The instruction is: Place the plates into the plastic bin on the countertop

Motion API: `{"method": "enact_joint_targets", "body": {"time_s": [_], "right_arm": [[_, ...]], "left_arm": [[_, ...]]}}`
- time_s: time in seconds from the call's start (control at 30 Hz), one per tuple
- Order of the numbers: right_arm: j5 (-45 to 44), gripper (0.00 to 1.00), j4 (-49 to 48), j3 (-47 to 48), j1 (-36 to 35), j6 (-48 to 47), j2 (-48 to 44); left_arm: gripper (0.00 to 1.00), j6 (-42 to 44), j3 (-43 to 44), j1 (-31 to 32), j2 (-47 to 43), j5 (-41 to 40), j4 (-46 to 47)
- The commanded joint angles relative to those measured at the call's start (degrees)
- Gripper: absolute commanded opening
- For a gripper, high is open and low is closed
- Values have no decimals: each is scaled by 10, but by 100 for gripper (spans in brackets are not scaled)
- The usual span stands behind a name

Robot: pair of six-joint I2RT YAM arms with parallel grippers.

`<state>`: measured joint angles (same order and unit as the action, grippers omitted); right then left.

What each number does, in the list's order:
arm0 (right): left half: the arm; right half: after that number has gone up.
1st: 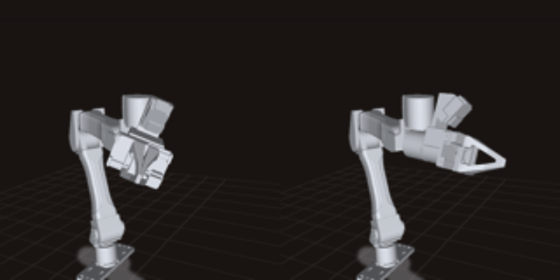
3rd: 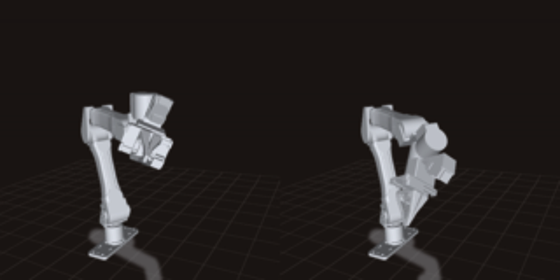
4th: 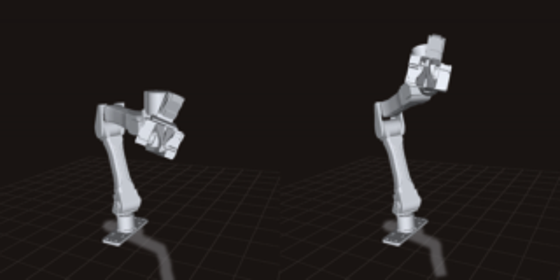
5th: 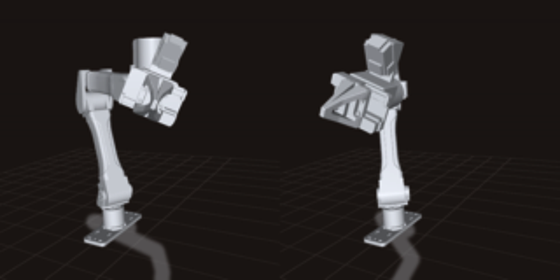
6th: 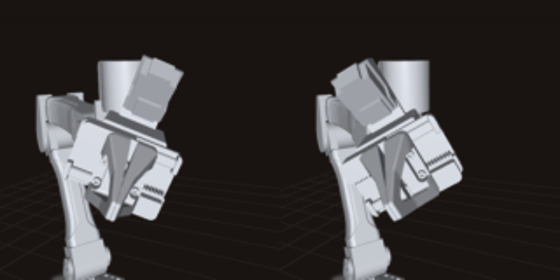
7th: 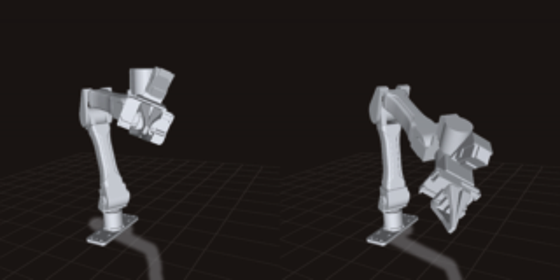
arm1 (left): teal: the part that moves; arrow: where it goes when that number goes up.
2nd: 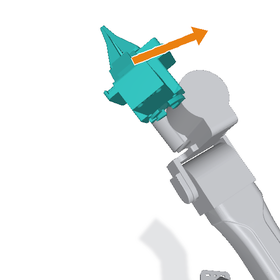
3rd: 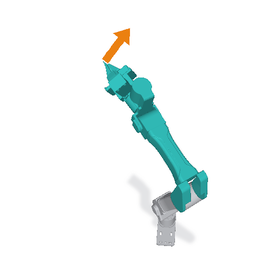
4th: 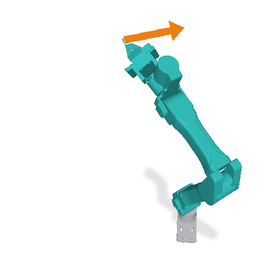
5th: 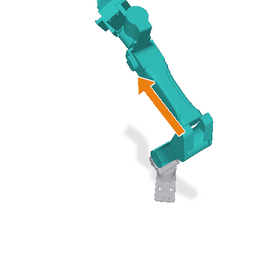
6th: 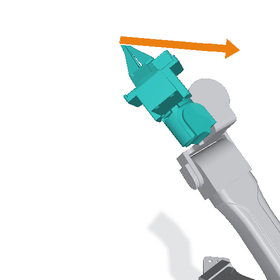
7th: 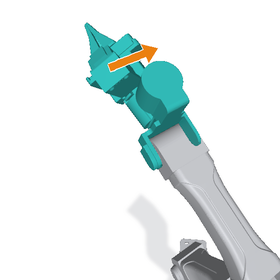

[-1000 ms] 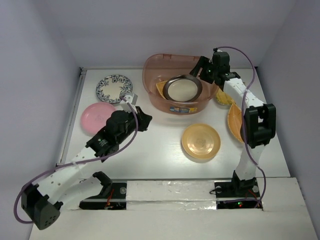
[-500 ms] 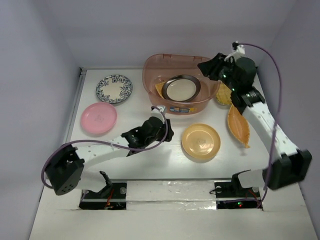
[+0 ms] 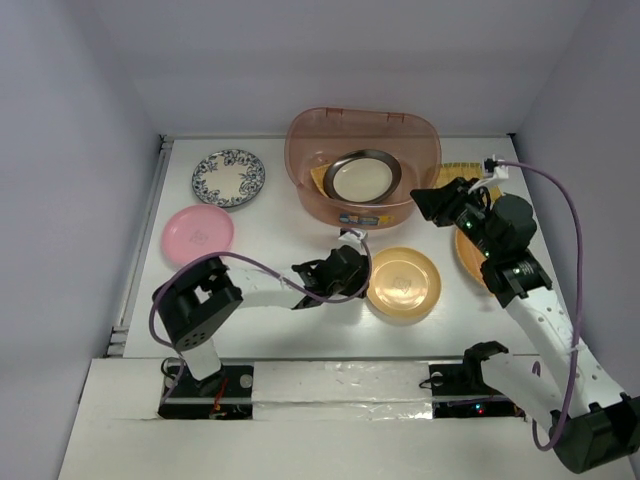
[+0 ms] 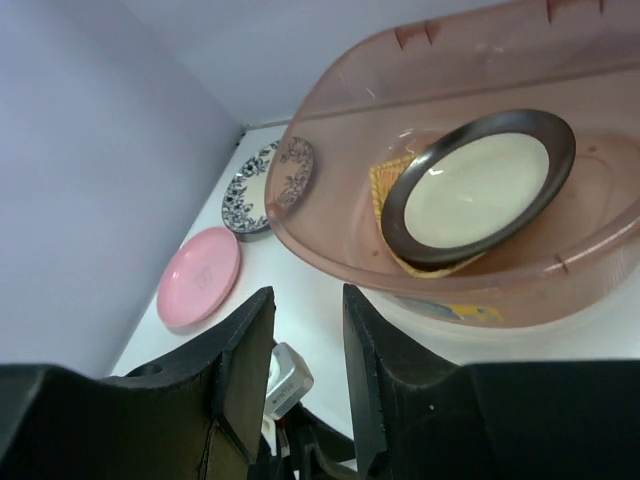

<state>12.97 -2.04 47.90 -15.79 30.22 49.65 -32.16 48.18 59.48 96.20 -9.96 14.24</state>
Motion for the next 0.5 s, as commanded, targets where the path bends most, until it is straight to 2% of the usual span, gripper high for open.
{"method": "enact_joint_targets", "body": {"time_s": [0.0,0.13,0.23,0.27,0.33,0.47], "right_arm": [[16,39,-9,-31,-4,-4,-22],[13,39,-15,-66,-4,-2,-26],[22,38,-26,-84,-4,5,-24],[25,38,-29,-87,-4,7,-23],[24,38,-31,-92,-4,10,-24],[17,38,-19,-92,-4,8,-38]], "left_arm": [[44,-1,31,1,19,4,39],[39,-1,51,1,52,-2,42],[23,1,68,1,81,-18,23],[11,1,69,1,86,-22,17],[0,-2,71,1,91,-37,6],[0,-9,49,1,40,-48,-16]]}}
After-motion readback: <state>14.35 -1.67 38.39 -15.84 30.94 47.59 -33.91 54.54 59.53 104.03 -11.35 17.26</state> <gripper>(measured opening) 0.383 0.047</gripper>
